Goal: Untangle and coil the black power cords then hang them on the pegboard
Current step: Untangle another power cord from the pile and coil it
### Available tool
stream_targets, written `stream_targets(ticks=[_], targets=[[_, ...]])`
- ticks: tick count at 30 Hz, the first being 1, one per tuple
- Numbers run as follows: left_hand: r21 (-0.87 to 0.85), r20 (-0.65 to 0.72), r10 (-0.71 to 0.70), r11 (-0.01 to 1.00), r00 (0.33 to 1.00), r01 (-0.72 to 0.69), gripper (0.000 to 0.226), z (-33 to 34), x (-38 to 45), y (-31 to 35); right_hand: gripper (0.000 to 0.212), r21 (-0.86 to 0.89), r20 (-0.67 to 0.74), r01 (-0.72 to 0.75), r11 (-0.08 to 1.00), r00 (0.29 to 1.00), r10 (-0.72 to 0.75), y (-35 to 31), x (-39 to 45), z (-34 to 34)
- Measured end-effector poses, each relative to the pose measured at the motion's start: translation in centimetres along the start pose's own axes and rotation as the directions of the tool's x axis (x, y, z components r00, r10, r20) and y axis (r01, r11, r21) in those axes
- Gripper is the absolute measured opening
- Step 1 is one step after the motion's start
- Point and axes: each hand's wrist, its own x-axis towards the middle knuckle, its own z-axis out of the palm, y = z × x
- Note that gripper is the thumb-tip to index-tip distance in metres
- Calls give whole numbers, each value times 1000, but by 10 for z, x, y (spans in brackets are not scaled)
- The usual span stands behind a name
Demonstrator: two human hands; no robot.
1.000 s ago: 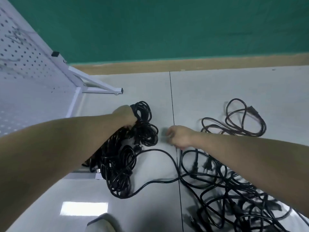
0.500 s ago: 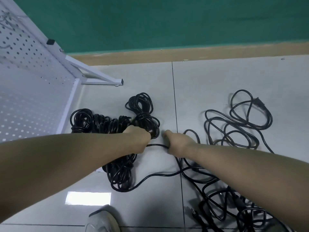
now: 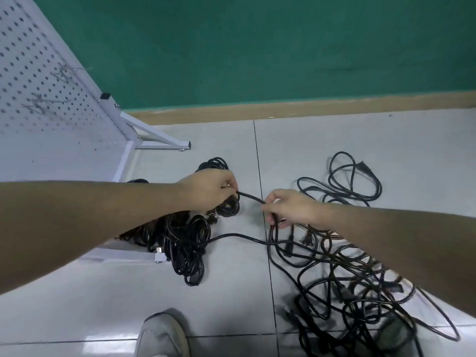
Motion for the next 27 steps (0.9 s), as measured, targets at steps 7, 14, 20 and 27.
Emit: stream_targets(ticks=[7,14,20,27], targets=[[11,71,-31,999,997,30,25,-49,-64,55,17,-136,-47,141,981,988,-149,-54,-93,-23],[-46,51,-45,998,998,48,24,-85,-133,88,17,-282,-189,258,924,929,-318,-116,-185,-34],[-347,-235,63,927,970,-144,21,-104,-174,128,18,-229,-337,403,886,821,-460,-147,-244,-41],[-591,-462,48,728,885,-348,25,-129,-203,169,30,-215,-239,430,877,847,-474,-154,-282,-33]])
